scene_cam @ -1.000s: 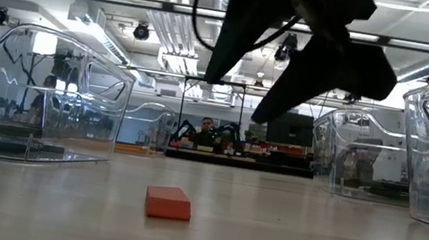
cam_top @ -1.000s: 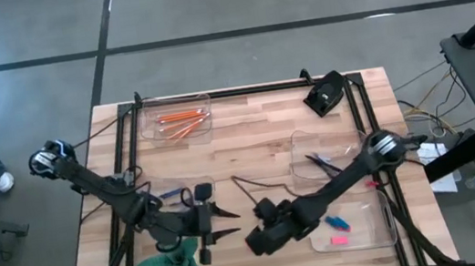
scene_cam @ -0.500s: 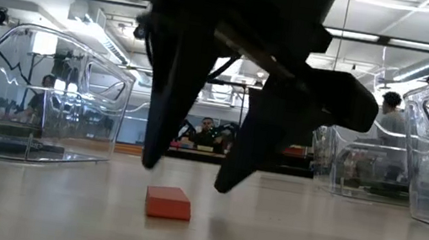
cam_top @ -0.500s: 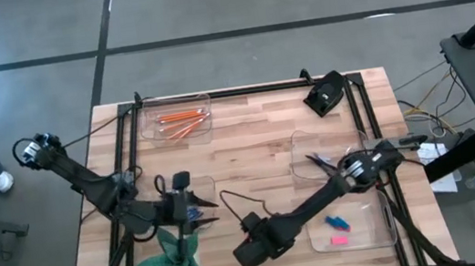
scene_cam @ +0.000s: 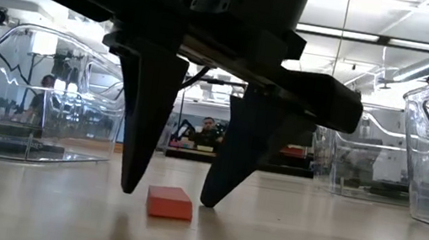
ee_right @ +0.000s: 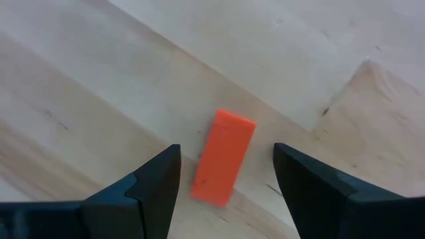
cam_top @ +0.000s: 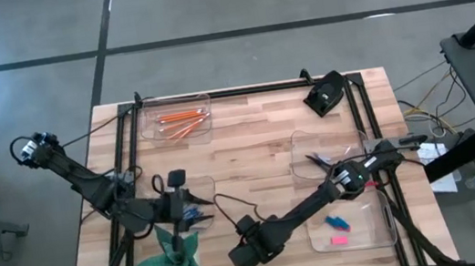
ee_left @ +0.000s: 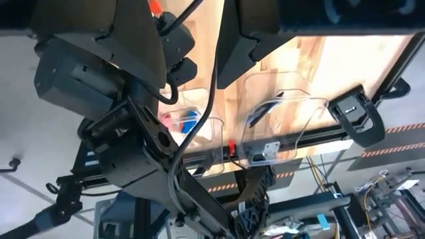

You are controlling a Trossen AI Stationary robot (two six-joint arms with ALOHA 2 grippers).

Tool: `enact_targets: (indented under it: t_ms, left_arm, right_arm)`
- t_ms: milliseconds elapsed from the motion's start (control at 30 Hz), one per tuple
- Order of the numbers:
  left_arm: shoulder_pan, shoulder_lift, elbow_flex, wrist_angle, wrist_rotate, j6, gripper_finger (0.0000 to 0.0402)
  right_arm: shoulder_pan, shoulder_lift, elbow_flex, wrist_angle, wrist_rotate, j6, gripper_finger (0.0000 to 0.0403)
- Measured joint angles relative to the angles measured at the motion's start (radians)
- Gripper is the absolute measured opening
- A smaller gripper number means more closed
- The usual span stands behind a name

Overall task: Sort crayons/erasers/pens/pencils in bins
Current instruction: Put the orange eraser into the bottom right transparent bin

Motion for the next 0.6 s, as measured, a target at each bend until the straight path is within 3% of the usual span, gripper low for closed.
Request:
enact_targets:
  t_ms: [200, 600]
  left_arm:
    - [0.000, 0.002, -0.003, -0.015, 0.001, 0.002, 0.0121]
    - [0.001, 0.001, -0.004, -0.057, 0.002, 0.008, 0.0121]
  right_arm:
    - [0.000, 0.007, 0.000, -0.035, 0.003, 0.017, 0.0209]
    - [0.003, 0.025, 0.000, -0.081, 0.011, -0.018, 0.0069]
